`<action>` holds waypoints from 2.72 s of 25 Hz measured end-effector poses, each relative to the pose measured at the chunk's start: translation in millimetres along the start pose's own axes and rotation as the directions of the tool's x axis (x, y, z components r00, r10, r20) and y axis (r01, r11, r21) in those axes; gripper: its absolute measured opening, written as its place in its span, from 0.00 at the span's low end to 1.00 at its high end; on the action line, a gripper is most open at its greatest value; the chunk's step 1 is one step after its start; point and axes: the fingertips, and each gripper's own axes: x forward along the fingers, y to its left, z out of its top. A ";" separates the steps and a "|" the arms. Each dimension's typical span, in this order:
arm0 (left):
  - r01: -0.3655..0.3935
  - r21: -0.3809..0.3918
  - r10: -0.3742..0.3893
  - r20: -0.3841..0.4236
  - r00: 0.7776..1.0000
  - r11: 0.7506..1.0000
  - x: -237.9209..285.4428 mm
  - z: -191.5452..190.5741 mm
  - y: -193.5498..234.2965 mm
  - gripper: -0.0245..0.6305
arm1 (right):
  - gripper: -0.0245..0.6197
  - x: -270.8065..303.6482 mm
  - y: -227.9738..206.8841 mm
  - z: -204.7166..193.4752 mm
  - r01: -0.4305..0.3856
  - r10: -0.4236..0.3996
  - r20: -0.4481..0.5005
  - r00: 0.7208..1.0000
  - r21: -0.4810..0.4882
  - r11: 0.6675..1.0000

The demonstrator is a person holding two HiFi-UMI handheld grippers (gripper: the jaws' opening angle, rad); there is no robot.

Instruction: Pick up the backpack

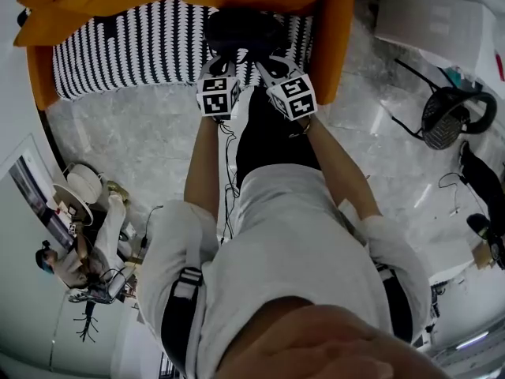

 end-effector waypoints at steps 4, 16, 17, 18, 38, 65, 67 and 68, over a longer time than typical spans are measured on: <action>-0.020 -0.054 0.020 -0.004 1.000 0.998 -17.1 -30.4 -12.1 0.07 | 0.14 -17.3 16.3 -24.9 -0.016 0.016 -0.015 1.000 0.003 1.000; -0.076 -0.107 0.088 0.116 0.989 0.991 -54.1 -68.6 -42.1 0.07 | 0.14 -56.4 32.9 -60.8 0.023 -0.020 0.035 0.999 -0.080 0.997; -0.080 -0.116 0.095 0.129 0.987 0.990 -56.0 -68.6 -45.0 0.07 | 0.14 -59.0 31.6 -61.4 0.032 -0.028 0.045 0.999 -0.082 0.996; -0.083 -0.122 0.100 0.138 0.985 0.989 -57.5 -68.3 -48.6 0.07 | 0.14 -61.7 29.9 -61.5 0.039 -0.034 0.054 0.998 -0.081 0.996; -0.088 -0.176 0.117 0.161 0.980 0.981 -98.4 -78.9 -96.6 0.07 | 0.14 -115.0 35.6 -68.8 0.055 -0.049 0.077 0.996 -0.074 0.996; -0.102 -0.163 0.148 0.302 0.942 0.981 -173.6 2.8 -156.8 0.07 | 0.14 -205.6 42.9 10.0 0.091 -0.057 0.255 0.965 -0.125 0.988; -0.097 -0.153 0.145 0.339 0.930 0.983 -180.9 19.4 -161.3 0.07 | 0.14 -214.7 42.8 27.0 0.120 -0.073 0.286 0.955 -0.149 0.982; -0.100 -0.147 0.147 0.352 0.925 0.984 -184.7 26.1 -162.5 0.07 | 0.14 -218.7 44.1 34.1 0.131 -0.077 0.296 0.952 -0.169 0.977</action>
